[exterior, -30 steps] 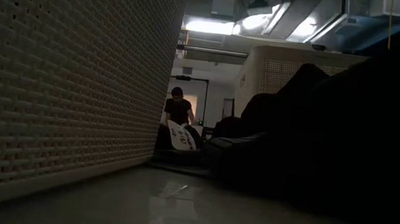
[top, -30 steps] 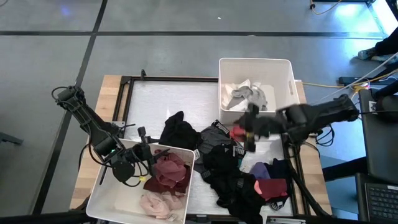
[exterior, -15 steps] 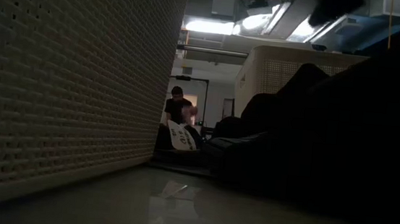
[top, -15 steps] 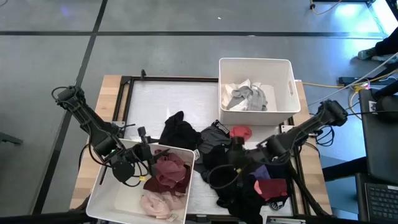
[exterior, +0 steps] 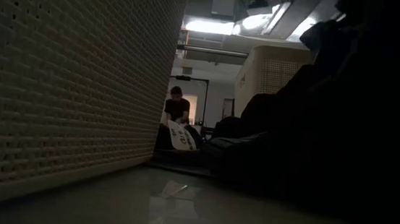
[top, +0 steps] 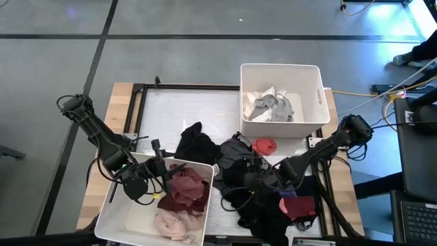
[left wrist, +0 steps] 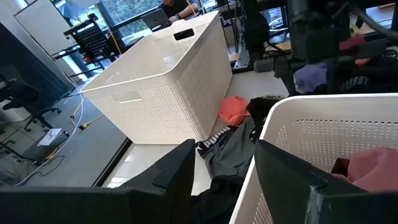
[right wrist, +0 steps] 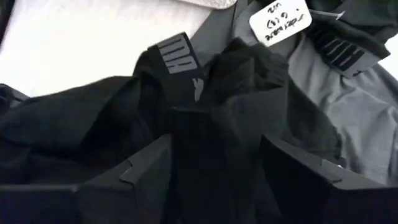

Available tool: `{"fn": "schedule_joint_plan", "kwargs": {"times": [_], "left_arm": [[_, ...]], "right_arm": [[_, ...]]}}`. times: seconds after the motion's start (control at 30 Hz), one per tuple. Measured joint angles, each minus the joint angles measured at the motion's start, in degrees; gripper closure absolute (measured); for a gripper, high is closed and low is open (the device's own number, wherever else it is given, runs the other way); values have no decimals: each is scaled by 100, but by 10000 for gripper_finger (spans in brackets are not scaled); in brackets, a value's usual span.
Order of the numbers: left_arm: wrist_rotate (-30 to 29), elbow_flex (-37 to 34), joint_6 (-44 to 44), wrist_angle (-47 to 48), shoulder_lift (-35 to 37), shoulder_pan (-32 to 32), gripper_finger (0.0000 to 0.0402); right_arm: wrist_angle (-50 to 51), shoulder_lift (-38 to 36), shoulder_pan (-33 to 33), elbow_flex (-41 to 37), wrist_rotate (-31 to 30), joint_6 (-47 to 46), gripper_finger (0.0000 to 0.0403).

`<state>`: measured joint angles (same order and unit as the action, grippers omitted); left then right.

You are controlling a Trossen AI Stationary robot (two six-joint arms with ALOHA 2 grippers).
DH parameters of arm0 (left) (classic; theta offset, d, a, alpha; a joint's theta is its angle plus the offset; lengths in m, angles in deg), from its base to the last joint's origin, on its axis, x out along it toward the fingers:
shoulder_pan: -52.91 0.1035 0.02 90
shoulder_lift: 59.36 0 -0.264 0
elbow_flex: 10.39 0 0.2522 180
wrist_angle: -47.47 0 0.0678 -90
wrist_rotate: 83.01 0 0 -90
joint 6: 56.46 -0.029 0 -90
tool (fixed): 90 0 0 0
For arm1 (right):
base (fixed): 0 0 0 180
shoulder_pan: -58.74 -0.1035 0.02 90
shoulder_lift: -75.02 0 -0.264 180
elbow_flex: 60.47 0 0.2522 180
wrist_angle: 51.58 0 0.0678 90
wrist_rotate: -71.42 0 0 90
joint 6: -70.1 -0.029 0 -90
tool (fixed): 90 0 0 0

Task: Sort clothes
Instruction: Put the black shirt into the top white bin

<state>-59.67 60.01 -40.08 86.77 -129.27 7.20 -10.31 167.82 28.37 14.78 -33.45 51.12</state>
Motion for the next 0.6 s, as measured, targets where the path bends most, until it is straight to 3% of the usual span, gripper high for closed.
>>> {"fn": "schedule_joint_plan", "kwargs": {"times": [0.13, 0.23, 0.6], "left_arm": [[0, 0, 6, -2, 0, 0, 245], [0, 0, 10, -2, 0, 0, 245], [0, 0, 13, -2, 0, 0, 245]], "right_arm": [[-95, 154, 0, -18, -11, 5, 162], [-98, 276, 2, -19, -165, -13, 188], [-47, 402, 2, -19, -216, 400, 388]]}}
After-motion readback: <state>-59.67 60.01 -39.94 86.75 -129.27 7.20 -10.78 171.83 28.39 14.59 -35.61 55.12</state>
